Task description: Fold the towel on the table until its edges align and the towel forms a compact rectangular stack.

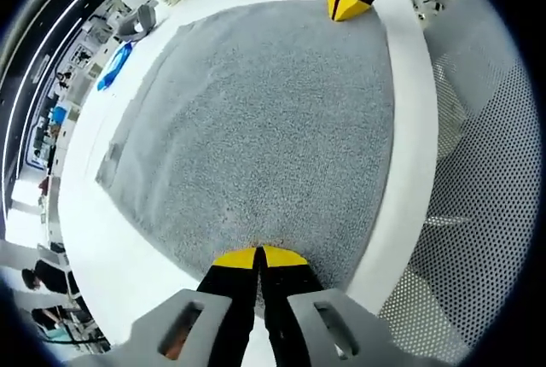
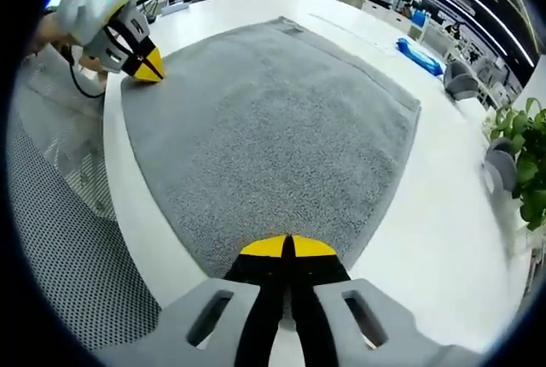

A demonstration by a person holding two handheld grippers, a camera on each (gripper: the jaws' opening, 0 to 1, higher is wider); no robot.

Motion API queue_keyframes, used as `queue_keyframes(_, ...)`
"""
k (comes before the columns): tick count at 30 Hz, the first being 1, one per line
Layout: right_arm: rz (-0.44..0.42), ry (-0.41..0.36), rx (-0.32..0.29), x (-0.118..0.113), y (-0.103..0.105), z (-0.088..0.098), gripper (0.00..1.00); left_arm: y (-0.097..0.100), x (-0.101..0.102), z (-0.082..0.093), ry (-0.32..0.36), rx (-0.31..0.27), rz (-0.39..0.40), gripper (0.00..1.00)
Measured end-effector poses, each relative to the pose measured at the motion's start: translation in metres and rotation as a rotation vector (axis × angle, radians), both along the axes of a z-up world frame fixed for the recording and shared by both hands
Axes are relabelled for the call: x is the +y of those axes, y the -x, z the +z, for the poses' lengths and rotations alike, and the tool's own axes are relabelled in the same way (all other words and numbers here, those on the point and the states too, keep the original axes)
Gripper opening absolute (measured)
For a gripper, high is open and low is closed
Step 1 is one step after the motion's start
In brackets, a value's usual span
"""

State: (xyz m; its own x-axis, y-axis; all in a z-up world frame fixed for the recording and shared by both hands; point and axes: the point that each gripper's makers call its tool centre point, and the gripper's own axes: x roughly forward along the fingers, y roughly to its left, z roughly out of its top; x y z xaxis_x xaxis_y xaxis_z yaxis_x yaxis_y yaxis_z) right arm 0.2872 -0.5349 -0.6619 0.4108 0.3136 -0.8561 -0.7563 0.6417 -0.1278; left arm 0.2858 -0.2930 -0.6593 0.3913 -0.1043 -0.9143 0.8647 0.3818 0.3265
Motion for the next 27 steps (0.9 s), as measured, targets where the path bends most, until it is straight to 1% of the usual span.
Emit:
queue_keyframes(6,0.027,0.030,0.004,0.0051,0.0020,-0.0005,0.00,-0.0029,0.0030,0.0000,-0.026,0.005,-0.023,0.01)
queue_keyframes(10,0.058,0.057,-0.007,0.0051,0.0021,-0.0008,0.00,-0.0038,0.0042,-0.0005,-0.010,0.012,0.006,0.01)
queue_keyframes(11,0.059,0.058,-0.010,0.0050,0.0022,-0.0007,0.00,-0.0029,0.0039,-0.0004,-0.011,0.008,-0.003,0.01)
queue_keyframes(12,0.058,0.055,-0.013,0.0047,0.0022,-0.0009,0.00,-0.0027,0.0033,-0.0002,-0.017,-0.001,-0.037,0.01)
queue_keyframes(13,0.058,0.048,-0.014,0.0048,0.0025,-0.0008,0.00,-0.0027,0.0021,-0.0004,-0.018,-0.012,-0.090,0.01)
queue_keyframes(14,0.059,0.042,-0.014,0.0044,0.0026,-0.0006,0.00,-0.0020,0.0026,-0.0004,-0.008,-0.013,-0.094,0.01)
queue_keyframes(17,0.069,0.025,-0.010,0.0043,0.0023,-0.0005,0.00,-0.0030,0.0036,0.0003,0.091,-0.002,-0.041,0.01)
queue_keyframes(19,0.090,0.024,-0.018,0.0050,0.0029,-0.0003,0.00,-0.0037,0.0049,0.0006,0.135,-0.007,-0.013,0.01)
queue_keyframes(21,0.127,0.022,-0.031,0.0054,0.0032,0.0000,0.00,-0.0030,0.0059,0.0011,0.138,-0.013,-0.018,0.01)
queue_keyframes(22,0.192,0.010,-0.061,0.0075,0.0027,0.0010,0.00,-0.0023,0.0056,0.0010,0.138,-0.017,-0.024,0.01)
queue_keyframes(23,0.226,-0.014,-0.081,0.0074,0.0036,0.0015,0.00,-0.0022,0.0049,0.0005,0.137,-0.022,-0.035,0.01)
queue_keyframes(24,0.229,-0.038,-0.087,0.0062,0.0047,0.0018,0.00,-0.0021,0.0045,0.0003,0.133,-0.026,-0.053,0.01)
queue_keyframes(25,0.233,-0.046,-0.086,0.0053,0.0054,0.0020,0.00,-0.0020,0.0038,0.0006,0.131,-0.028,-0.065,0.01)
queue_keyframes(27,0.232,-0.070,-0.069,0.0006,0.0099,0.0037,0.00,-0.0021,0.0042,0.0012,0.138,-0.029,-0.070,0.01)
